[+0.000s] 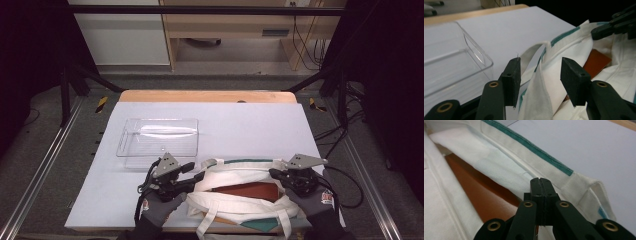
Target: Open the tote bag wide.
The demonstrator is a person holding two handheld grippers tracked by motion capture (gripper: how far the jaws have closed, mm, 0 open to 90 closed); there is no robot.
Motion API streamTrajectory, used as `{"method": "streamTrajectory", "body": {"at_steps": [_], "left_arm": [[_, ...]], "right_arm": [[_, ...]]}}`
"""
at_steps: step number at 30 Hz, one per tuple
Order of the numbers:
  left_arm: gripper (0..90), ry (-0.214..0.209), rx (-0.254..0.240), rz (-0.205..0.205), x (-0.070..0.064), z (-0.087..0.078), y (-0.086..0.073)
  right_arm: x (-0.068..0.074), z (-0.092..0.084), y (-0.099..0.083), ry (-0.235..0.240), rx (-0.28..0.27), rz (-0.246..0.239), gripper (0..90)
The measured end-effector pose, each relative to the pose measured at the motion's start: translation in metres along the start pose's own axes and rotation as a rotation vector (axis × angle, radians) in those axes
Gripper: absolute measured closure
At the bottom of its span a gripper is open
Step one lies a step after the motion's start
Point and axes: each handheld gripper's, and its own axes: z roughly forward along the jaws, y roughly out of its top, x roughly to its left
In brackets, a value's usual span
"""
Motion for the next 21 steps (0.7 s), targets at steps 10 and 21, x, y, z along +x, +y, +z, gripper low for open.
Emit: {"method": "streamTrajectory", "body": {"at_steps": [10, 21], "left_arm": [[57.0, -0.045, 0.031, 0.097, -0.032, 0.02, 0.01], [51.3, 0.029, 0.211, 0.179, -0.033, 0.048, -0.011]], "right_arm": [[-0.006, 0.011, -0.003, -0.02, -0.023, 0.038, 90.0], [-0.009, 0.016, -0.002, -0.037, -0.027, 0.065, 90.0]]}}
